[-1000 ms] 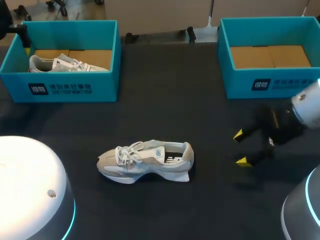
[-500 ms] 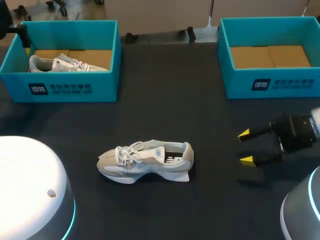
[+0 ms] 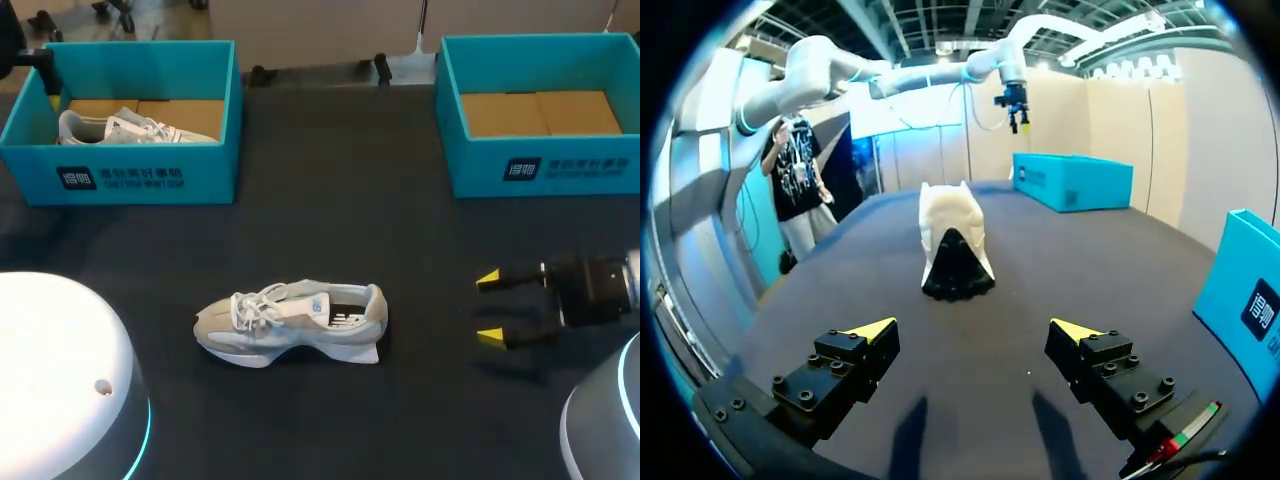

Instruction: Take the shoe out of the shoebox, open the shoe tongue, remove and reinsert the insole, then place the shoe into the shoebox

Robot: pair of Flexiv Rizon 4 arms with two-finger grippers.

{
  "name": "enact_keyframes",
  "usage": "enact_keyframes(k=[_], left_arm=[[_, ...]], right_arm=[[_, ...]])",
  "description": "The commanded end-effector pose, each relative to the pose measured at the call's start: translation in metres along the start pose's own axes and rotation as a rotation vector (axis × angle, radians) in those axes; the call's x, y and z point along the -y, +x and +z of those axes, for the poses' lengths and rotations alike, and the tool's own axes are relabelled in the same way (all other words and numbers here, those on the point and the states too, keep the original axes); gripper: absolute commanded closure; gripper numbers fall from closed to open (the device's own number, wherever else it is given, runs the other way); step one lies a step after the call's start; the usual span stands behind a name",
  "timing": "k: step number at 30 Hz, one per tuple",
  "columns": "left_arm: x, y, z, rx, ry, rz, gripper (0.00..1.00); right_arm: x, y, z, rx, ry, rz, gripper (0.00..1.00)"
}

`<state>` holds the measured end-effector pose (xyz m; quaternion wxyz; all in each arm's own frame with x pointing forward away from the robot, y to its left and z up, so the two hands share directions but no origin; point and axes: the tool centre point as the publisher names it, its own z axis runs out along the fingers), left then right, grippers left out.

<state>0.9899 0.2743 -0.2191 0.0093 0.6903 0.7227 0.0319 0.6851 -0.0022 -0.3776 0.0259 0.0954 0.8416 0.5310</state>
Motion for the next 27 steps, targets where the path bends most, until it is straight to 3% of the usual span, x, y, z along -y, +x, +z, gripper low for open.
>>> enact_keyframes(k=[1,11,13,25,27], left_arm=[[0.002,0.0,0.0,-0.001,-0.003,0.001,0.0],[0.002,0.0,0.0,-0.001,-0.003,0.001,0.0],[0.002,0.0,0.0,-0.001,-0.003,0.001,0.0],[0.002,0.0,0.0,-0.001,-0.003,0.001,0.0],[0.002,0.0,0.0,-0.001,-0.003,0.001,0.0]], right_arm=[[0.0,-0.003,0.012,-0.007,0.004,0.0,0.0],[-0.001,-0.001,0.034,0.005,0.005,0.006,0.0],[-0.001,0.002,0.04,0.007,-0.034,0.016,0.0],[-0.001,0.002,0.04,0.007,-0.034,0.016,0.0],[-0.005,0.008,0.051,-0.017,-0.026,-0.021,0.0]])
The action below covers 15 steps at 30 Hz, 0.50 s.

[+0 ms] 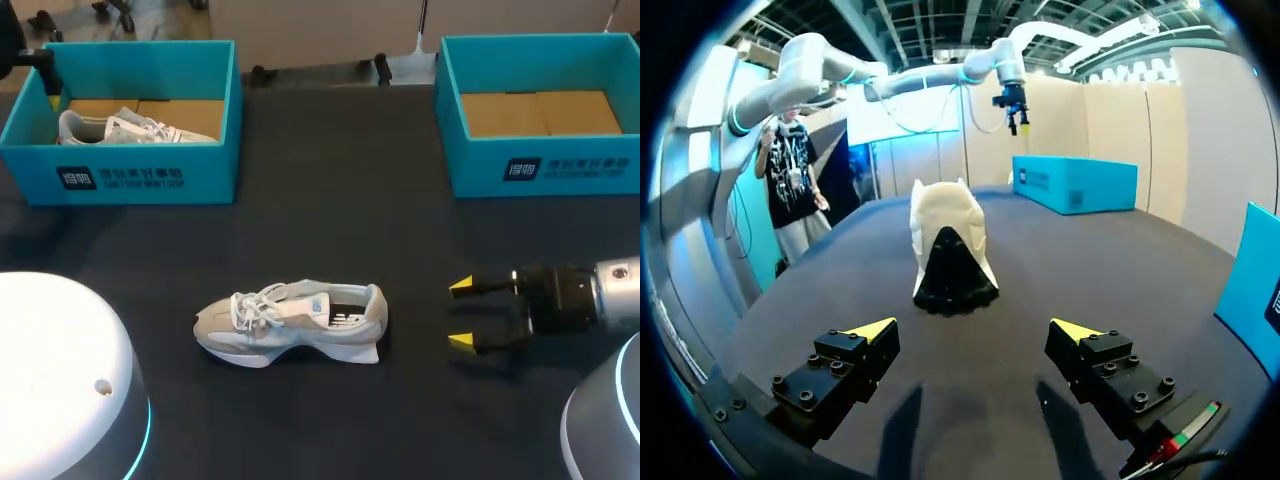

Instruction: Take the shoe out of the shoebox, open the shoe tongue, remove and reinsert the insole, then place the shoe into the shoebox

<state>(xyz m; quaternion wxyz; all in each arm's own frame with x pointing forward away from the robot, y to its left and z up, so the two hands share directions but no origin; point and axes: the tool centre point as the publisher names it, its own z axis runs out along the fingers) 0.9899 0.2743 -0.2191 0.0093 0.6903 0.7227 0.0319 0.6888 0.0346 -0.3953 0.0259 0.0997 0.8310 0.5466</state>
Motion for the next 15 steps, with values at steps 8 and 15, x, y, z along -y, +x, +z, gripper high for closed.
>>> enact_keyframes(k=[8,15], left_arm=[[0.001,0.0,0.0,-0.001,-0.003,0.001,0.0],[0.001,0.0,0.0,-0.001,-0.003,0.001,0.0]], right_arm=[[-0.005,0.014,0.044,-0.018,-0.005,-0.098,0.0],[-0.01,0.015,0.06,-0.011,-0.018,-0.107,0.0]])
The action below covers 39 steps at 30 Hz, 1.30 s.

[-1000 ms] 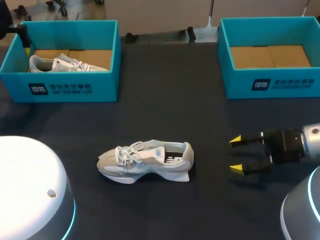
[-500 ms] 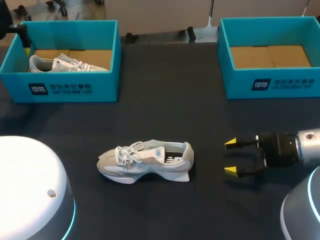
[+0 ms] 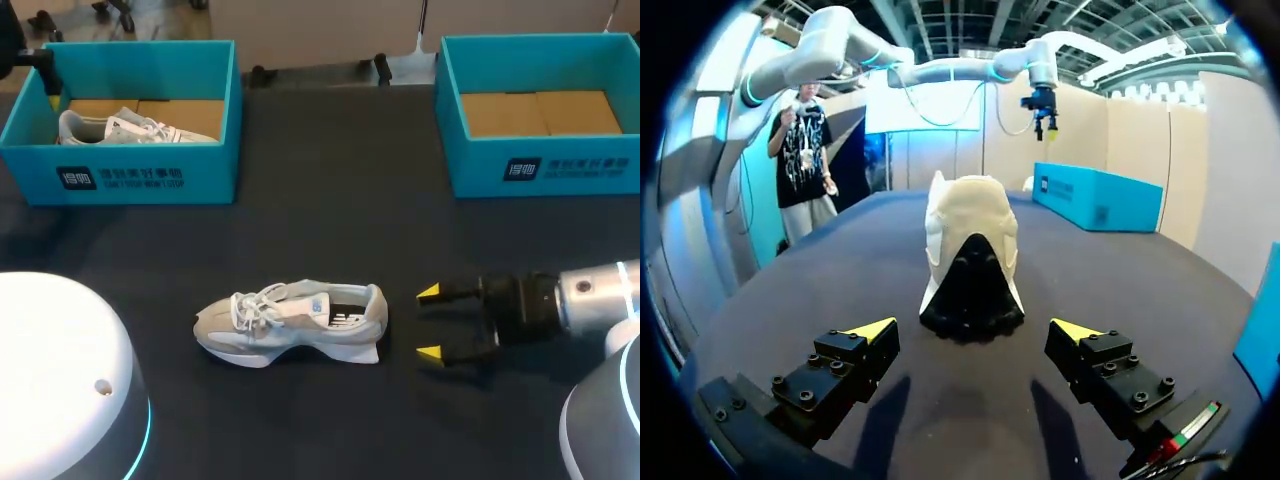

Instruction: Take the shoe out of the shoebox, open the shoe tongue, remove and reinsert the insole, then place the shoe into the shoebox

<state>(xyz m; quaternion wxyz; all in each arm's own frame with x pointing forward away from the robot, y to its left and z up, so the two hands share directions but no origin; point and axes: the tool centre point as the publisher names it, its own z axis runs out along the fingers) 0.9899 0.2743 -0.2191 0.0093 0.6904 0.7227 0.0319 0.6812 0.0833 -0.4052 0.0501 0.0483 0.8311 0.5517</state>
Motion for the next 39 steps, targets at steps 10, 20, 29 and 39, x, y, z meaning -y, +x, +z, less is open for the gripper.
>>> enact_keyframes(k=[10,20,29,39], left_arm=[[0.001,0.0,0.0,-0.001,-0.003,0.001,0.0],[0.001,0.0,0.0,-0.001,-0.003,0.001,0.0],[0.001,0.0,0.0,-0.001,-0.003,0.001,0.0],[0.001,0.0,0.0,-0.001,-0.003,0.001,0.0]], right_arm=[[-0.004,-0.003,0.02,-0.013,-0.002,0.01,0.0],[-0.01,-0.005,0.043,-0.027,-0.001,0.013,0.0],[-0.014,-0.006,0.049,-0.025,-0.016,0.015,0.0],[-0.016,-0.009,0.051,-0.036,-0.046,0.034,0.0]])
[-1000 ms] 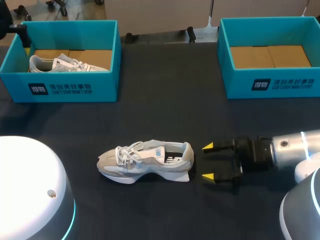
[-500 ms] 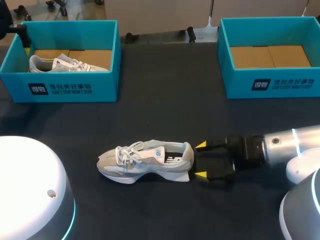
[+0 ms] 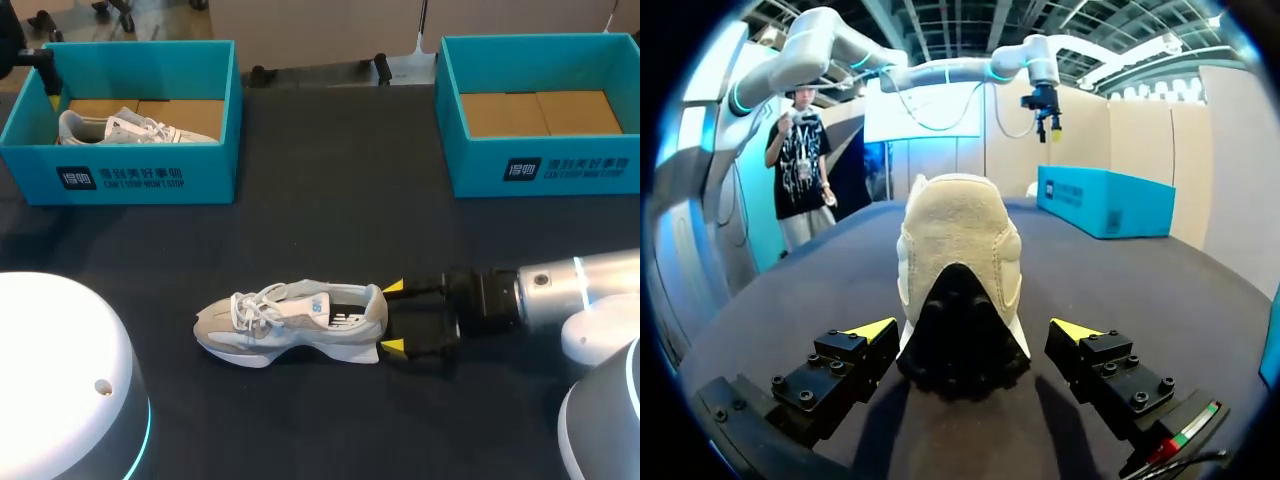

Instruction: Take the shoe out of the shoebox, open the shoe tongue, remove and reinsert the insole, then place the shoe into the shoebox

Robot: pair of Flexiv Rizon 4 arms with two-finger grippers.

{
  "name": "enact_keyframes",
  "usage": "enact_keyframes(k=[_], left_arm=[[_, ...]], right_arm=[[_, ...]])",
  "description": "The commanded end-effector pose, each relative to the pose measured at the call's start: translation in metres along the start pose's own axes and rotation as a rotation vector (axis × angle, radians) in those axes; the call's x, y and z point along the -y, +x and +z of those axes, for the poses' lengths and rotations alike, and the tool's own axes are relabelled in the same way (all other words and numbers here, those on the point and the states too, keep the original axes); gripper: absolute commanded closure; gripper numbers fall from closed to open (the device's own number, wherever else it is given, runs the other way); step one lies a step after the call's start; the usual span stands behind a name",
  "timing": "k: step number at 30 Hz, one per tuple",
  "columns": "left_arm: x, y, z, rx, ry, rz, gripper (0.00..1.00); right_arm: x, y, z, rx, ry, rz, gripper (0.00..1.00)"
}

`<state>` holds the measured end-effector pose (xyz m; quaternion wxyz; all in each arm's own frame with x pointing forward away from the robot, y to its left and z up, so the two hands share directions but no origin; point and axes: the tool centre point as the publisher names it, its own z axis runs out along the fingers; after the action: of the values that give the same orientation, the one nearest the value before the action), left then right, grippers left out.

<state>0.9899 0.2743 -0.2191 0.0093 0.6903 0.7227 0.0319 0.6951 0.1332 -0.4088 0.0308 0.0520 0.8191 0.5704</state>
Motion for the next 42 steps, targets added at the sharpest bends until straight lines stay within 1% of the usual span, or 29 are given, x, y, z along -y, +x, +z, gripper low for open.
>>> enact_keyframes(k=[1,13,21,31,42], left_arm=[[0.001,0.0,0.0,-0.001,-0.003,0.001,0.0],[0.001,0.0,0.0,-0.001,-0.003,0.001,0.0],[0.001,0.0,0.0,-0.001,-0.003,0.001,0.0],[0.001,0.0,0.0,-0.001,-0.003,0.001,0.0],[0.001,0.0,0.0,-0.001,-0.003,0.001,0.0]], right_arm=[[0.0,-0.002,0.003,-0.009,-0.003,0.005,0.0],[-0.004,0.0,0.015,-0.023,-0.017,0.003,0.0],[-0.005,0.0,0.017,-0.027,-0.023,-0.002,0.0],[-0.006,0.007,0.019,-0.024,-0.021,-0.004,0.0],[-0.007,0.003,0.026,-0.022,-0.021,-0.005,0.0]])
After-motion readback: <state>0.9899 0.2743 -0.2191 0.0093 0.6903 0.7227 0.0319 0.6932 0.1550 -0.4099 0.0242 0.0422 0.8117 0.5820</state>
